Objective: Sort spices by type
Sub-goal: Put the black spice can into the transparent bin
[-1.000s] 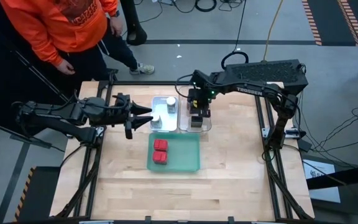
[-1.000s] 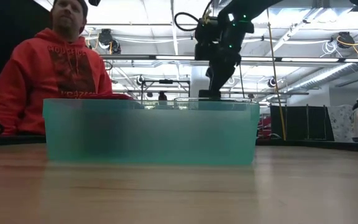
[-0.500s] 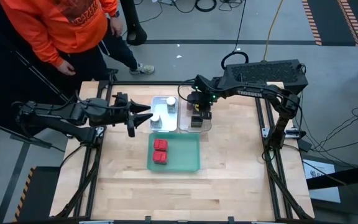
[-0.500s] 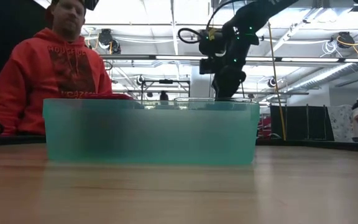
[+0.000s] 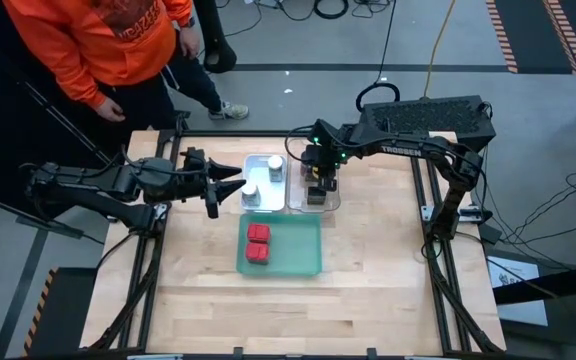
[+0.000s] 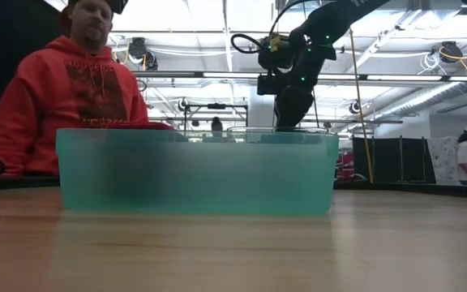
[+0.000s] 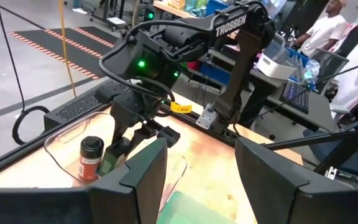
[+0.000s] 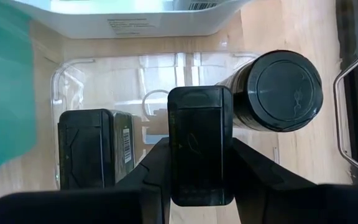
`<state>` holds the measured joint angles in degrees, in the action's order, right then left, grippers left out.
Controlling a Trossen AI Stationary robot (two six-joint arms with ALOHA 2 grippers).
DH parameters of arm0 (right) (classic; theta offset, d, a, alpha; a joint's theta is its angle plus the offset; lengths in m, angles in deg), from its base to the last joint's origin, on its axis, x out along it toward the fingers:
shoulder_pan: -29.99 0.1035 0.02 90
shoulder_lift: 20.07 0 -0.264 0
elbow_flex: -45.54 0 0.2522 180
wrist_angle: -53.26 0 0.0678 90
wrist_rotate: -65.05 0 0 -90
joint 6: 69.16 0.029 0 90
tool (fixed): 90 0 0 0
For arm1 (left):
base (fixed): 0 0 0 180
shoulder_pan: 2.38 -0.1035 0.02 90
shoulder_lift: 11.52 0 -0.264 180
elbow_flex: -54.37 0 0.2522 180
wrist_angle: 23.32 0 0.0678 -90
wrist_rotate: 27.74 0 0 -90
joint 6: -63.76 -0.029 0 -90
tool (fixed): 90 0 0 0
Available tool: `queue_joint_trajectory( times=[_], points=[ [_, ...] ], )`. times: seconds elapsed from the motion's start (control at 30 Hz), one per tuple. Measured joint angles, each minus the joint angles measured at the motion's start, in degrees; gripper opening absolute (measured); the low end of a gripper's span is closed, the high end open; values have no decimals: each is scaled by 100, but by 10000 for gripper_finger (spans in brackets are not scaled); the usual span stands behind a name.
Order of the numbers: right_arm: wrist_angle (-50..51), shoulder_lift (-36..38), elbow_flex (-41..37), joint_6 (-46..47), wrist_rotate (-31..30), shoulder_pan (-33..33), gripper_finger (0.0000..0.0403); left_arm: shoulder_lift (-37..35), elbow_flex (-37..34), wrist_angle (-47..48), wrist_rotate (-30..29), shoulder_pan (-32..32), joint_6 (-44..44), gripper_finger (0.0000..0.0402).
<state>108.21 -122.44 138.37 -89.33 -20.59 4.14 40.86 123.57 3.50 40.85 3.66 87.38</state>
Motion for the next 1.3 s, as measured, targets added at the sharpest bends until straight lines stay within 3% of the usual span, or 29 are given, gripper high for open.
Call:
queue_joint_trajectory(
  times=[0.5,0.7,1.3],
  points=[
    [117,-92,-9,44,-142,39,97,0,0,-3,-11,0,-37,196],
    [6,-92,-8,141,-162,33,123,0,0,2,-11,-2,-37,196],
    [36,-93,-7,-56,-136,33,143,0,0,-7,-11,0,-33,196]
  ],
)
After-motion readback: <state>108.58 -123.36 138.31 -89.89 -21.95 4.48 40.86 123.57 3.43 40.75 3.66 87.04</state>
